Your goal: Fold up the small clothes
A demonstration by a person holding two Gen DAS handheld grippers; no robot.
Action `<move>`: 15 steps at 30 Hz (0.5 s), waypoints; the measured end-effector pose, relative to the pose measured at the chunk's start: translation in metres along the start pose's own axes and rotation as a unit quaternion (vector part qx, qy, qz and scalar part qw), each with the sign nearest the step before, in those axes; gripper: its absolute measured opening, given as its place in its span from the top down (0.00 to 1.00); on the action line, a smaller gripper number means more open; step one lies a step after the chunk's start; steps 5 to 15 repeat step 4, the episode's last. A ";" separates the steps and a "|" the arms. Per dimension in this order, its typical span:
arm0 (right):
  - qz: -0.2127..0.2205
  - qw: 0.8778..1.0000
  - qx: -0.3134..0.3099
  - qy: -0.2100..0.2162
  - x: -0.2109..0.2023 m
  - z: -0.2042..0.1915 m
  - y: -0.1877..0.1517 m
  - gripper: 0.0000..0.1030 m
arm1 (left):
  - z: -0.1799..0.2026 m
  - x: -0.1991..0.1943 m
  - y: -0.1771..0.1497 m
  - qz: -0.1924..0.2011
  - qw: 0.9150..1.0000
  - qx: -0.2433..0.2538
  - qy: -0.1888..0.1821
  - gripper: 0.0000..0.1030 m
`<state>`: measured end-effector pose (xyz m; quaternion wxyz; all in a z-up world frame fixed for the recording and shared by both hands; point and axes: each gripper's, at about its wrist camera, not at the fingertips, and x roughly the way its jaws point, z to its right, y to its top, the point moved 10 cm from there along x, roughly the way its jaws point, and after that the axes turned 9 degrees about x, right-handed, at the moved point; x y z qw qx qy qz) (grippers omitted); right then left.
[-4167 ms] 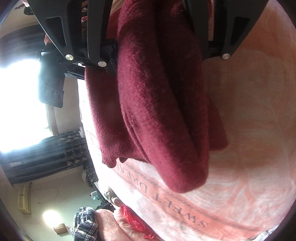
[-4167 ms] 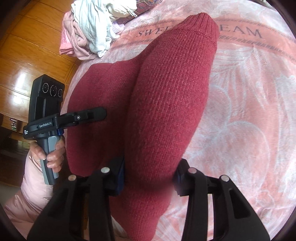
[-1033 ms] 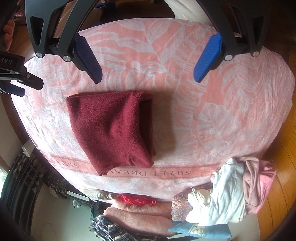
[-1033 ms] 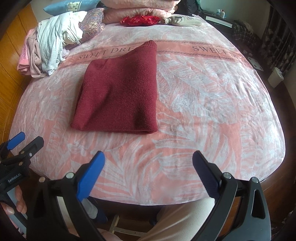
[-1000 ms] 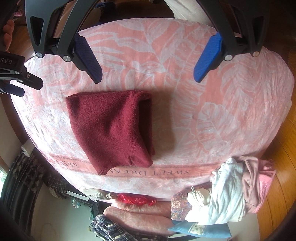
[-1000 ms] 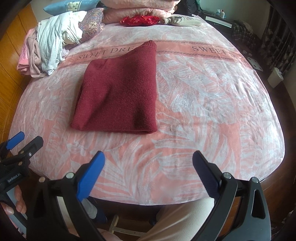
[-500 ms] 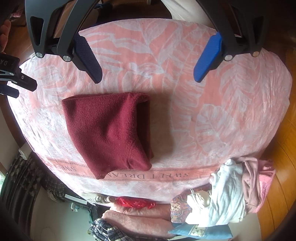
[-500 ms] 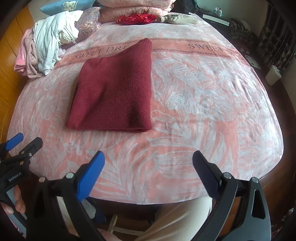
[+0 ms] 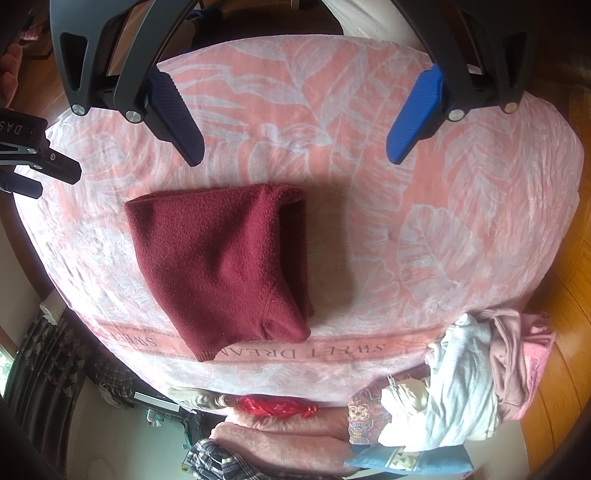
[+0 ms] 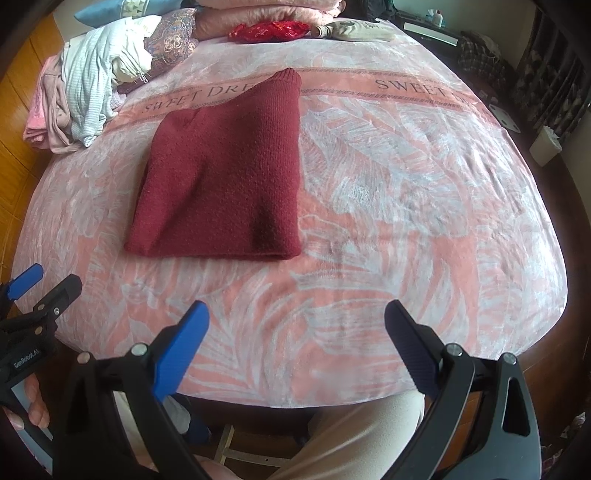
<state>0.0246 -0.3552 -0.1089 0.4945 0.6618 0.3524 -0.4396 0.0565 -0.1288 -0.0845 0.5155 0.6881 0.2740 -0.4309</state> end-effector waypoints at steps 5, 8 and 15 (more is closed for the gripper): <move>0.000 1.000 0.000 0.000 0.001 0.000 0.001 0.07 | -0.001 0.002 0.000 -0.006 1.000 -0.004 0.000 0.04; 0.000 1.000 0.000 0.000 0.001 0.000 0.001 0.07 | -0.001 0.002 0.000 -0.006 1.000 -0.004 0.000 0.04; 0.000 1.000 0.000 0.000 0.001 0.000 0.001 0.07 | -0.001 0.002 0.000 -0.006 1.000 -0.004 0.000 0.04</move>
